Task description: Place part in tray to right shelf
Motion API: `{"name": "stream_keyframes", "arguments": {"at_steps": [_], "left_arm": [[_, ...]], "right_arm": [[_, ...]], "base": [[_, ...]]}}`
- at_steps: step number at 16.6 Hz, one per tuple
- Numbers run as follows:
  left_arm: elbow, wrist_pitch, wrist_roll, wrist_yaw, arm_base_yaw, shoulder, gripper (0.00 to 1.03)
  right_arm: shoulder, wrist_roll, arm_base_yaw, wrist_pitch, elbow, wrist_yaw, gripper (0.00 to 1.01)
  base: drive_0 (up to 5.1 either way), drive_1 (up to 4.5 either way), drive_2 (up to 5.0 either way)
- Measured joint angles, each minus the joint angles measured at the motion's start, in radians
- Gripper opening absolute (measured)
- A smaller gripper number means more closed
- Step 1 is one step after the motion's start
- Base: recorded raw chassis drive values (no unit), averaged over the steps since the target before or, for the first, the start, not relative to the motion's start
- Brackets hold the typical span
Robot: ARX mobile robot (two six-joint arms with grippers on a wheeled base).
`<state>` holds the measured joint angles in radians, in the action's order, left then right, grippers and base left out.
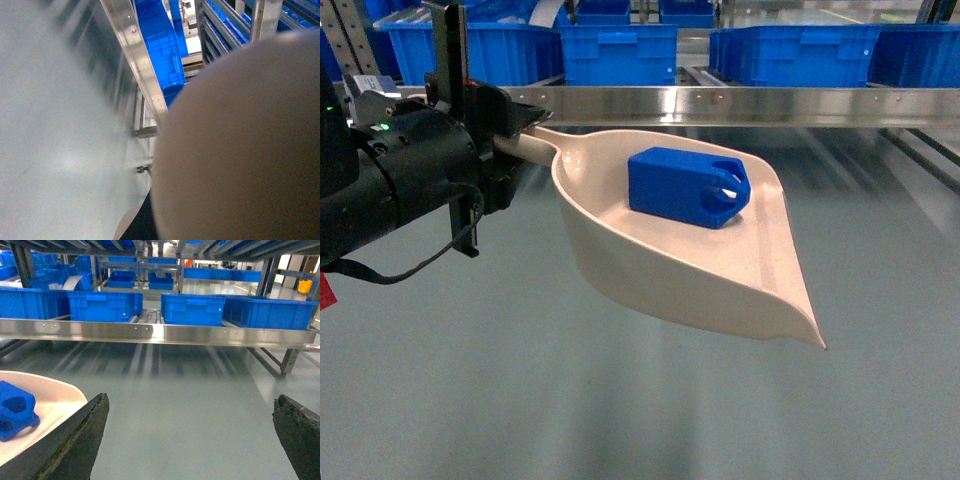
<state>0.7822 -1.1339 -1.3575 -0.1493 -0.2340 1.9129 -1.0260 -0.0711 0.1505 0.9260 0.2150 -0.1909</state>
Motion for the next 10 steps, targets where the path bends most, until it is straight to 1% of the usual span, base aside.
{"name": "stream_keyframes", "arguments": {"at_steps": [4, 10], "left_arm": [[0.000, -0.004, 0.000, 0.000, 0.000, 0.000, 0.13], [-0.001, -0.004, 0.000, 0.000, 0.002, 0.000, 0.13]], "right_arm": [[0.000, 0.000, 0.000, 0.001, 0.000, 0.000, 0.98], [0.000, 0.000, 0.000, 0.002, 0.000, 0.002, 0.98]], "base": [[0.0, 0.00, 0.0], [2.7, 2.11, -5.1]]}}
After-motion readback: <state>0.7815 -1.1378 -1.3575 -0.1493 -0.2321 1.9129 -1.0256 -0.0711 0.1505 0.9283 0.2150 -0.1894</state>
